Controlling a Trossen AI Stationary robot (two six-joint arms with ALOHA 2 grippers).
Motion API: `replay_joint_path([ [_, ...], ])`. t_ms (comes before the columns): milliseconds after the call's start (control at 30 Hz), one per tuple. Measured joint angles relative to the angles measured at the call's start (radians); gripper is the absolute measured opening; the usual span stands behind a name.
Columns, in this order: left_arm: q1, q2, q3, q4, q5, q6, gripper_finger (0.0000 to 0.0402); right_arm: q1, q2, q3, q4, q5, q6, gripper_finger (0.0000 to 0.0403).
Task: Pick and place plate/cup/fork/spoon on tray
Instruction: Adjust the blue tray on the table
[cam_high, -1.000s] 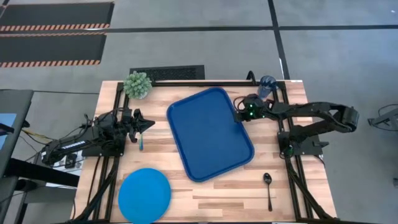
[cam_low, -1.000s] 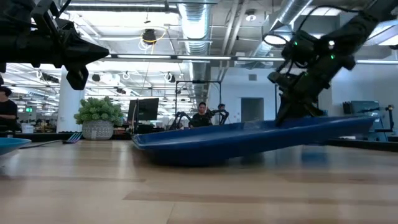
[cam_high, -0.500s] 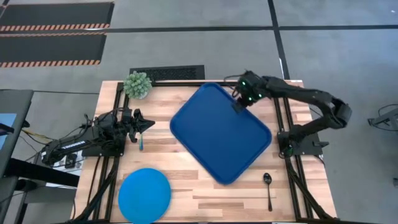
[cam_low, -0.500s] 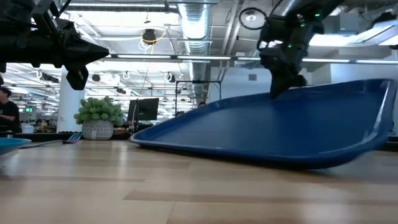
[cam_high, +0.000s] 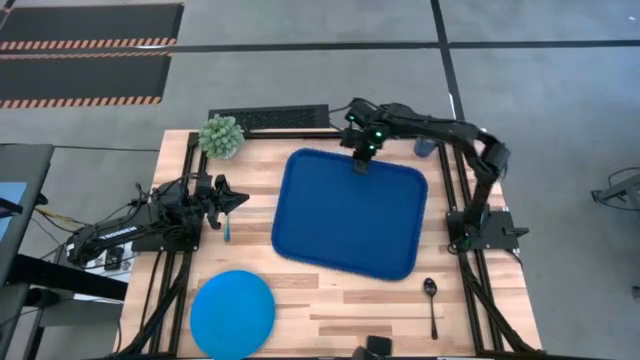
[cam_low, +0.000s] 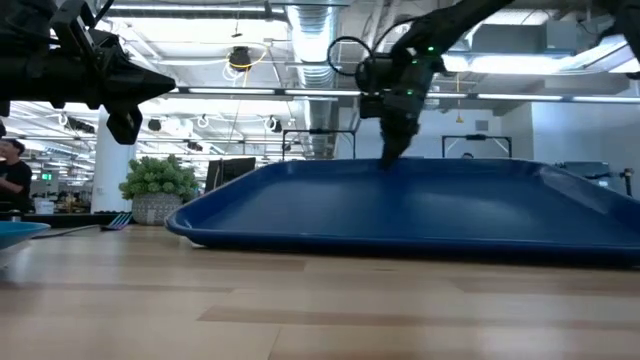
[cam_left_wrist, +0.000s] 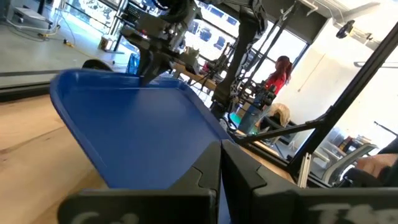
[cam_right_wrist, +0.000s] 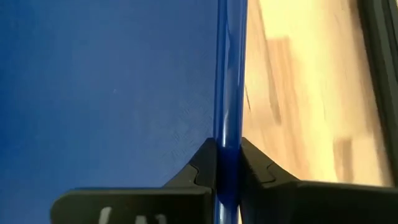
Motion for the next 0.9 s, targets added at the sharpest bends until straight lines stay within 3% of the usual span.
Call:
replay_joint_path([
  [167,0.0,0.0,0.0,0.0,-0.001,-0.002,0.0,0.024,0.105,0.121,-0.008,0.013,-0.097,0.0042],
  [367,0.0,0.0,0.0,0.0,-0.002,-0.003,0.0,0.033,0.203,0.207,-0.001,0.016,-0.079,0.0043],
  [533,0.0,0.0,0.0,0.0,-0.007,-0.003,0.0,0.034,0.248,0.223,0.043,0.019,-0.06,0.0045],
  [900,0.0,0.0,0.0,0.0,-0.006,-0.003,0.0,0.046,0.266,0.223,0.112,0.047,-0.218,0.0046],
])
